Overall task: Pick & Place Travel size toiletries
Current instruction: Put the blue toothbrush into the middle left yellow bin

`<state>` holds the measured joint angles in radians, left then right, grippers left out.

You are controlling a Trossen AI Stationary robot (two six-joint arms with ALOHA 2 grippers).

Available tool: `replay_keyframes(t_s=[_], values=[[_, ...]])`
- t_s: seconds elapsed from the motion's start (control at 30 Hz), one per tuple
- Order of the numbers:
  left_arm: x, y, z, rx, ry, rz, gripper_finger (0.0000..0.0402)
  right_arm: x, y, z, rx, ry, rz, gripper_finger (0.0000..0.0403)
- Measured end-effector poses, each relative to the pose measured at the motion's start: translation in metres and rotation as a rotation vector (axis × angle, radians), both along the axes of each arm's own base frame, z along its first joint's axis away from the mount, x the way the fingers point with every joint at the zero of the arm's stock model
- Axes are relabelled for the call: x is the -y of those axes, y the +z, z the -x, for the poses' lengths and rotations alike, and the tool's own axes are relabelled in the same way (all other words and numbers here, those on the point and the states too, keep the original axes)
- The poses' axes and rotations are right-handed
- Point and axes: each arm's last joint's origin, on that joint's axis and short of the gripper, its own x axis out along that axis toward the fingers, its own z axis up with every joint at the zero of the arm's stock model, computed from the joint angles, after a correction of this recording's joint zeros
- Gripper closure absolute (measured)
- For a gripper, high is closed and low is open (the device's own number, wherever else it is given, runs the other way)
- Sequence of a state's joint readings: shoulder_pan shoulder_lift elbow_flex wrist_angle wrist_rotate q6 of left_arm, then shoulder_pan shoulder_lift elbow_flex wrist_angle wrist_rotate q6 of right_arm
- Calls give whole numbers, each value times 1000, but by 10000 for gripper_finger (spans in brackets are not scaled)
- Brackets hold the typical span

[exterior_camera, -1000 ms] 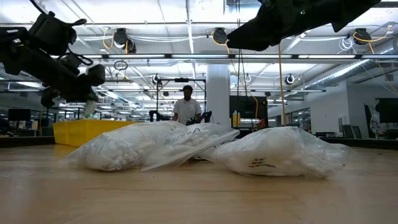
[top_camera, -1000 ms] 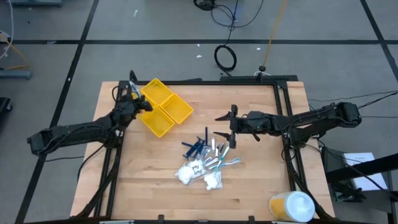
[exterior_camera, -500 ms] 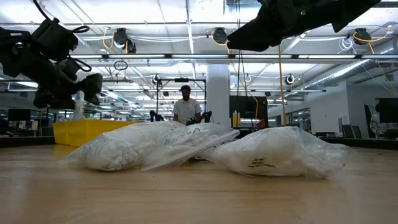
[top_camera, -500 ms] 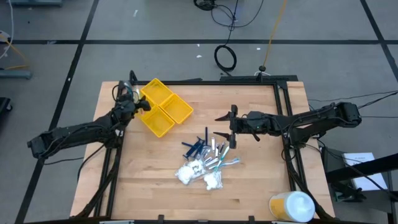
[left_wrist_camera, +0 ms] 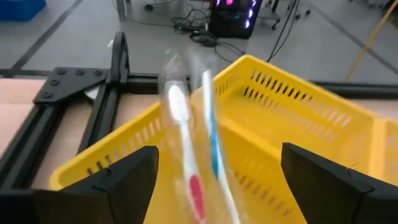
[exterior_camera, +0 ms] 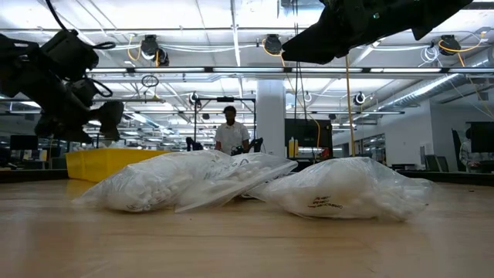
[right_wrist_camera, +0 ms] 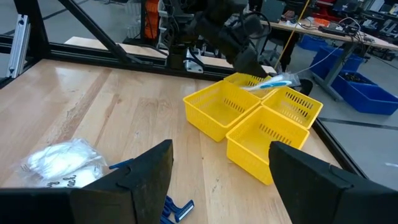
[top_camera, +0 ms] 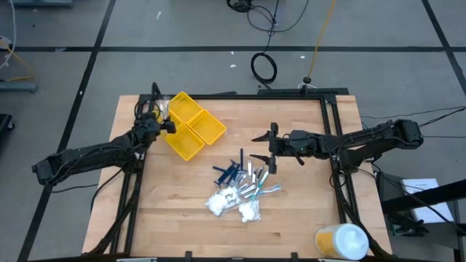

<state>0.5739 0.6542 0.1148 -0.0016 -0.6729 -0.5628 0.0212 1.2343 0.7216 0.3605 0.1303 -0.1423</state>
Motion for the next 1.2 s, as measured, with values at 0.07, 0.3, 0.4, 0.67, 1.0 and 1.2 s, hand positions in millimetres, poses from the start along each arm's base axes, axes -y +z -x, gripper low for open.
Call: replay_keyframes(t_s=[0.07, 0.3, 0.4, 0.67, 1.0, 1.2], values=[[-1, 4, -2, 22, -10, -32, 82, 0, 0, 0, -2, 0, 0, 151], [-1, 23, -15, 140, -258, -151, 96, -1, -7, 2, -78, 8, 14, 152], [4, 32, -22, 215, -399, -196, 99, -9, -11, 3, -122, 39, 20, 152], [29, 47, -38, 234, -689, -357, 102, -52, -33, 14, -333, 170, -103, 152], [57, 61, -49, 204, -796, -428, 116, -98, -98, 12, -648, 243, -100, 171], [71, 68, -61, 180, -836, -421, 117, -100, -128, 8, -757, 199, -106, 188]])
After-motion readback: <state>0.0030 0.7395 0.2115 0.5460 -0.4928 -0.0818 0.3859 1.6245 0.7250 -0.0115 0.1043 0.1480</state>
